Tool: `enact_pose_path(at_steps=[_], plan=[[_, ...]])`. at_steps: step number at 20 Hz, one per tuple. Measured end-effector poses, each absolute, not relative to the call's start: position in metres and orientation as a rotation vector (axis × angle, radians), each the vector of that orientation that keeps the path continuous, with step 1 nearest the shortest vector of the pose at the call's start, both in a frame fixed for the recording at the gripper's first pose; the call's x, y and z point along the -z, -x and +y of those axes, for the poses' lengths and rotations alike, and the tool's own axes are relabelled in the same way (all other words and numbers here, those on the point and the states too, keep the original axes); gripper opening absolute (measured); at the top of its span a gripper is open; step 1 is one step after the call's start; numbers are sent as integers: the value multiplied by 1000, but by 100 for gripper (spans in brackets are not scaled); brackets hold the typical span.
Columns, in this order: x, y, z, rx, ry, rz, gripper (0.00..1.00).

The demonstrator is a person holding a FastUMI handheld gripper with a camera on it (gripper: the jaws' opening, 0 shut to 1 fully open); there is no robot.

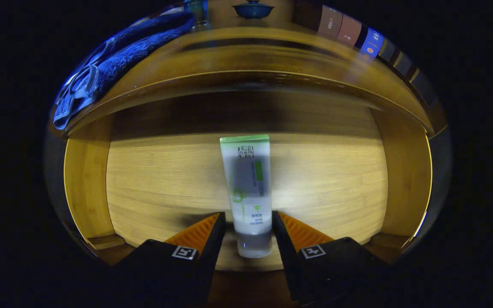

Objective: Pull open the drawer, take out the items inside it, and place them on the countertop above the cabinet.

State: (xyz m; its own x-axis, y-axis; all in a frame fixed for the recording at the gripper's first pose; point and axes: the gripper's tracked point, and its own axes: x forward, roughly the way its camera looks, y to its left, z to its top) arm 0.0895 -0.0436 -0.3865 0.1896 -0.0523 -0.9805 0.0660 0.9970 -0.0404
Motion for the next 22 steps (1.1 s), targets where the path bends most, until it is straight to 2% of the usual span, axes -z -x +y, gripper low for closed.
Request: enact_pose_path(at_steps=[2, 6, 12, 22], plan=[[389, -92, -45, 66, 6, 1365, 51], [385, -88, -44, 46, 9, 1368, 45], [351, -76, -35, -4, -32, 1309, 45], [243, -75, -32, -34, -60, 1040, 45]])
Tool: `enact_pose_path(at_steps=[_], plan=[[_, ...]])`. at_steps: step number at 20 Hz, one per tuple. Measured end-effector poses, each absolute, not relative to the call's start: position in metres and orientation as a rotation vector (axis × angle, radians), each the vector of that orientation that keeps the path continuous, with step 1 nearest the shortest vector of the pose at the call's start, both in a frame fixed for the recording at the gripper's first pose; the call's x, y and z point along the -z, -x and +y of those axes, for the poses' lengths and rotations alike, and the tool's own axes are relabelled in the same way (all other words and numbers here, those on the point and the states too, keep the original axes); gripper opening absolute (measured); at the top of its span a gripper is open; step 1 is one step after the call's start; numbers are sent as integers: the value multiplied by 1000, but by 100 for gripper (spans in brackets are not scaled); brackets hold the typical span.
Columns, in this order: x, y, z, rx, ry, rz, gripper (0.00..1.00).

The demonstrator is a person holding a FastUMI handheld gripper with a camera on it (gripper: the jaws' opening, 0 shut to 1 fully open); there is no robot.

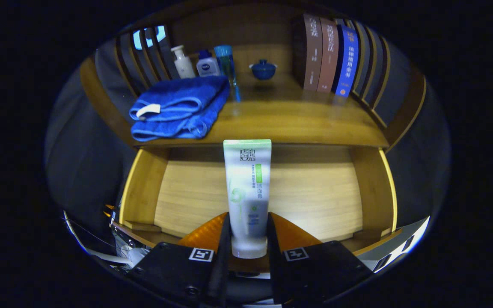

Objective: Pull open the drawer, take out the items inside it, and place them on the countertop above the cabinet.

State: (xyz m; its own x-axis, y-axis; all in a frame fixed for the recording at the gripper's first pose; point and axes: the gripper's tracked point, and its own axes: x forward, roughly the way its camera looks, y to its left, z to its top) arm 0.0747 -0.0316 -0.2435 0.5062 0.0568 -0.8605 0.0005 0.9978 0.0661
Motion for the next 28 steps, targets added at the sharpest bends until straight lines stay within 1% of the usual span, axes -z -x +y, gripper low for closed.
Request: enact_pose_path(at_steps=[4, 9, 16, 21, 23, 24, 25, 28], plan=[[210, -115, -31, -30, -63, 946, 45], [200, -190, -38, -11, -47, 903, 45], [248, -261, -50, 39, -83, 997, 44], [271, -277, -54, 51, -90, 1031, 45], [265, -281, -55, 55, -103, 1013, 53], [263, -283, -55, 57, -104, 999, 54], [260, -284, -56, 58, -104, 990, 58], [253, -274, -58, 60, -87, 983, 100]])
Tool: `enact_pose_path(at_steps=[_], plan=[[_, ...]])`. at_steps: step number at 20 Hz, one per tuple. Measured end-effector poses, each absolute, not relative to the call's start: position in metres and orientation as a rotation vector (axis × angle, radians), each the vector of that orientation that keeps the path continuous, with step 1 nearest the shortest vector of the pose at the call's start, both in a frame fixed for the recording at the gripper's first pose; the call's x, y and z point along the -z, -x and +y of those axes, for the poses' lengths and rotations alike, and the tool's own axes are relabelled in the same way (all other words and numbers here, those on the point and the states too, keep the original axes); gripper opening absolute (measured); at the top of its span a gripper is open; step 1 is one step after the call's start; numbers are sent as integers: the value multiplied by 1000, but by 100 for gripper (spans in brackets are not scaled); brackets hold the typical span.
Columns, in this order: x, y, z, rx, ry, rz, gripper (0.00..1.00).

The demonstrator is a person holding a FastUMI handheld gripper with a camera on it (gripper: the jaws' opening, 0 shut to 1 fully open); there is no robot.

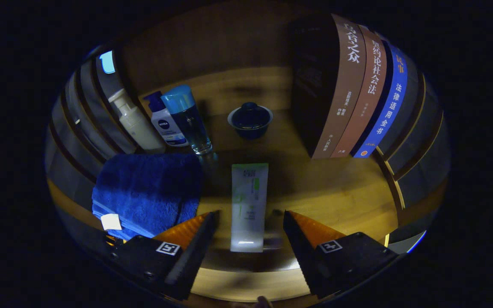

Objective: Pull open the drawer, take out the items inside it, and place them on the countertop above the cabinet.

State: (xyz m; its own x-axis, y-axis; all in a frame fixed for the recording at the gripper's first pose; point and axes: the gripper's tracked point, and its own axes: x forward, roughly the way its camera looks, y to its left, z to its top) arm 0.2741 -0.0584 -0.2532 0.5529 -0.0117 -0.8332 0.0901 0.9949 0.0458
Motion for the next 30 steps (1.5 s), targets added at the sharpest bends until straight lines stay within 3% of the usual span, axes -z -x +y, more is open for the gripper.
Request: enact_pose_path(at_steps=[6, 15, 23, 30], plan=[[199, -232, -46, 52, -61, 776, 100], [116, -102, -17, 17, -46, 395, 100], [174, 8, -15, 11, -62, 349, 99], [250, 39, -11, 24, -3, 419, 100]])
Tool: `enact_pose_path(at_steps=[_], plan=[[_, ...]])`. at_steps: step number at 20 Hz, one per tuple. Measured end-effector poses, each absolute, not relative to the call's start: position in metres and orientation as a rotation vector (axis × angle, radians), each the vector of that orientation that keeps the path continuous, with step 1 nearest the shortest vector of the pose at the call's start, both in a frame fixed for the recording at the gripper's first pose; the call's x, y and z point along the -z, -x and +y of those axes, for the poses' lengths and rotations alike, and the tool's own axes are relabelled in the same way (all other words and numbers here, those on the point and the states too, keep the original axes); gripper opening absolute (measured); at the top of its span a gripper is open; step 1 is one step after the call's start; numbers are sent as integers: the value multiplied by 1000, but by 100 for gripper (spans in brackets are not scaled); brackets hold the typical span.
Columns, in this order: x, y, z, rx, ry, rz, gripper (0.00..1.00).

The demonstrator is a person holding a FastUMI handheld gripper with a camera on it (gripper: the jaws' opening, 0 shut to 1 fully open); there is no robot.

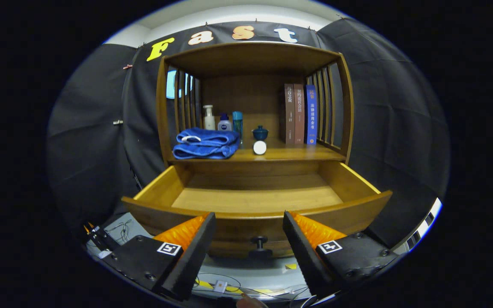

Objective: Pull open the drawer, take out the items inside it, and place them on the countertop above the cabinet.

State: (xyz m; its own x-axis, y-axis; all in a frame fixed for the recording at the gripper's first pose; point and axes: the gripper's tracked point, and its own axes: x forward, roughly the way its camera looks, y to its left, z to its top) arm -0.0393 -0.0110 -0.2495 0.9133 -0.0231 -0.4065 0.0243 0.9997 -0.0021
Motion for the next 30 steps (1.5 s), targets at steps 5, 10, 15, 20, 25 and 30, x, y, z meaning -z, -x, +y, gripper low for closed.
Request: enact_pose_path(at_steps=[5, 10, 15, 20, 25, 30], plan=[[274, 35, -25, 56, 21, 432, 100], [285, 32, -31, 68, -4, 443, 100], [285, 16, -30, 71, -2, 426, 100], [284, -24, -31, 69, -17, 419, 100], [293, -73, -35, 67, -36, 431, 100], [303, -113, -37, 67, -52, 437, 100]])
